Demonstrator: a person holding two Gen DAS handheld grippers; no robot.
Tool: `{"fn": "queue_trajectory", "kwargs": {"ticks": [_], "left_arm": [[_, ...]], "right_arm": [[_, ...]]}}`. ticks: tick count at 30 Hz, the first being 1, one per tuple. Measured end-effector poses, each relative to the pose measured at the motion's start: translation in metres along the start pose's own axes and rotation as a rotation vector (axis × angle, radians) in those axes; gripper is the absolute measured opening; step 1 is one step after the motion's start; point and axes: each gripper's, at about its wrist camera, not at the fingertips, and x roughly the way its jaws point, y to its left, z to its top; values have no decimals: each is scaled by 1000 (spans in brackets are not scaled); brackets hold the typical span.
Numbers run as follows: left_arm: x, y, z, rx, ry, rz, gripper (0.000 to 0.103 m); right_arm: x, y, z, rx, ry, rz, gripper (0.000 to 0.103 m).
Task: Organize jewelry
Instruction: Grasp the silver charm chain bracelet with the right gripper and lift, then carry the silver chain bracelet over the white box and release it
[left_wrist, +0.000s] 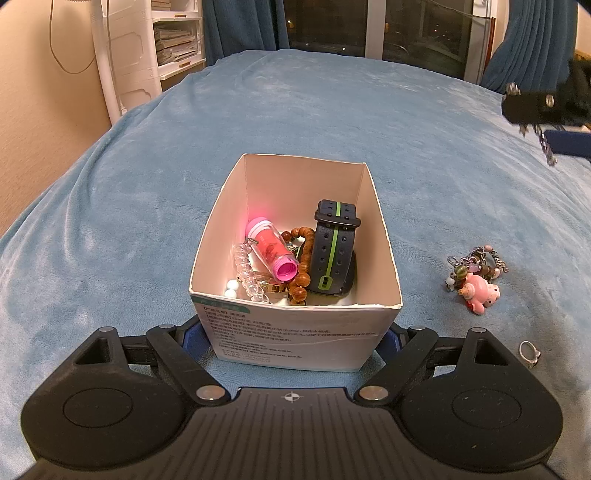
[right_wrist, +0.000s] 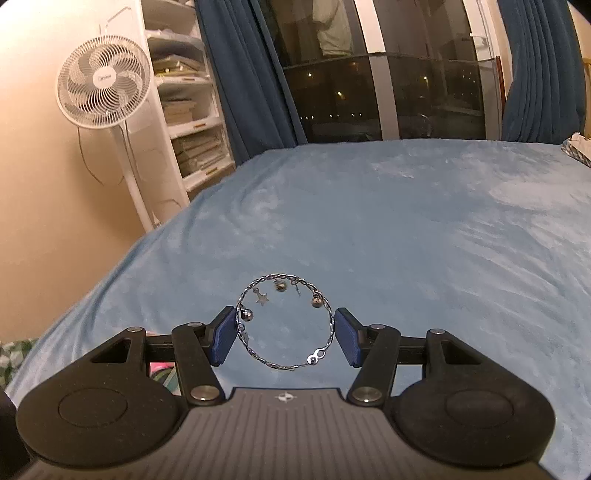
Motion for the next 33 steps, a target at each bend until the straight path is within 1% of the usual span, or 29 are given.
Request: {"fn": "queue_trajectory", "kwargs": {"ticks": [4,10,20,33], "left_arm": [[0,0,0,1,0,-1,60],[0,-1,0,0,0,0,60],[1,0,-1,0,0,-2,60],[1,0,-1,2,0,-2,59]], "right_arm": [[-3,10,4,4,-25,16,103],[-6,29,9,4,-49,69,103],[-7,56,14,8,-66,158,103],[-7,83,12,-23,-66,244,103]]}}
